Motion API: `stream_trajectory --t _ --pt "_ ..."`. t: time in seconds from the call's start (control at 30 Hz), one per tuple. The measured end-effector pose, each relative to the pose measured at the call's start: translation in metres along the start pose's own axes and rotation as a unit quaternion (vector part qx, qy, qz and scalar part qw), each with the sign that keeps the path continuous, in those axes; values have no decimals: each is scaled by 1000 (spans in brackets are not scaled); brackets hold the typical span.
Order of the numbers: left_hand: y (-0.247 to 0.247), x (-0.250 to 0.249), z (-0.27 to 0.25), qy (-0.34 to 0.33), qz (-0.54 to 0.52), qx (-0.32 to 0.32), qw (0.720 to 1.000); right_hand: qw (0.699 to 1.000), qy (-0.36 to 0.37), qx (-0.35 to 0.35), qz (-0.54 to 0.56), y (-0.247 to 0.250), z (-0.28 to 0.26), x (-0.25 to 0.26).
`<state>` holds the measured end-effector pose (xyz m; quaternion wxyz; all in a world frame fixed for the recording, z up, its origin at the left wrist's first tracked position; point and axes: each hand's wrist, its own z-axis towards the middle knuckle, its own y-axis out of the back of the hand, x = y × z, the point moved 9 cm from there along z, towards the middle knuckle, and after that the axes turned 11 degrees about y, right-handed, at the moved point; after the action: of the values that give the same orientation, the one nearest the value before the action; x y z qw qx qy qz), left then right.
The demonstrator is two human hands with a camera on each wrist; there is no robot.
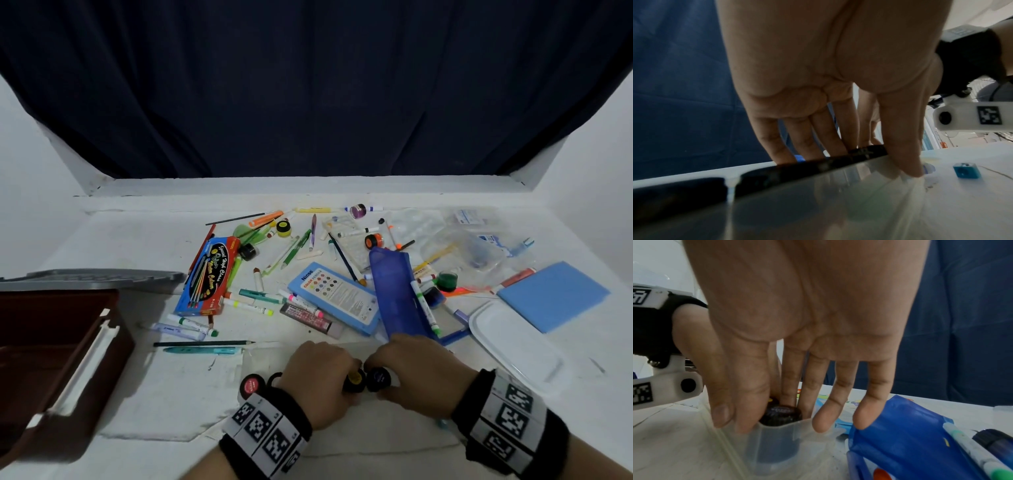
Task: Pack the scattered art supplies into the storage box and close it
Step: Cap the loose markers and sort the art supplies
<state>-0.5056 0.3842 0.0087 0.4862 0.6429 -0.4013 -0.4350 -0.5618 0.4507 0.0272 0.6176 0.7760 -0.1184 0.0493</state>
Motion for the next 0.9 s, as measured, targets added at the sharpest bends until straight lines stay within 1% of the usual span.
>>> stream_trajectory --t 0.07,0.13,0.27,0.3,0.33,0.4,0.5,0.57,0.6,0.63,0.77,0.83,0.9 --pt "2 4 3 6 2 1 1000 1000 0 8 -5 0 0 2" --pt "4 7 5 10 -22 10 1000 1000 0 10 -5 0 1 2" --pt "0 13 3 3 -78 34 996 999 -7 -2 45 1 0 -1" --pt "-1 16 2 2 -98 41 994 997 -12 -23 71 4 -2 -4" --pt "-2 18 1 3 -119 45 992 993 -20 -60 99 12 -5 -9" --pt "-1 24 -1 26 -173 49 983 977 -39 -158 137 32 -13 -26" --pt "1 28 -3 69 -262 71 960 955 -73 -268 107 59 -27 -66" --pt "4 27 -3 81 -287 78 951 942 -116 -303 85 67 -34 -99" --pt "5 27 -3 84 -293 80 949 940 -134 -303 78 67 -35 -115" --pt "6 27 -3 87 -297 82 948 943 -149 -288 72 64 -34 -128" --pt "12 27 -3 88 -323 79 939 970 -199 -140 27 41 -22 -162" --pt "23 28 -1 79 -352 62 931 976 -202 -85 -8 34 -16 -167" --pt "41 27 1 65 -387 45 919 979 -189 -56 -50 33 -10 -168"
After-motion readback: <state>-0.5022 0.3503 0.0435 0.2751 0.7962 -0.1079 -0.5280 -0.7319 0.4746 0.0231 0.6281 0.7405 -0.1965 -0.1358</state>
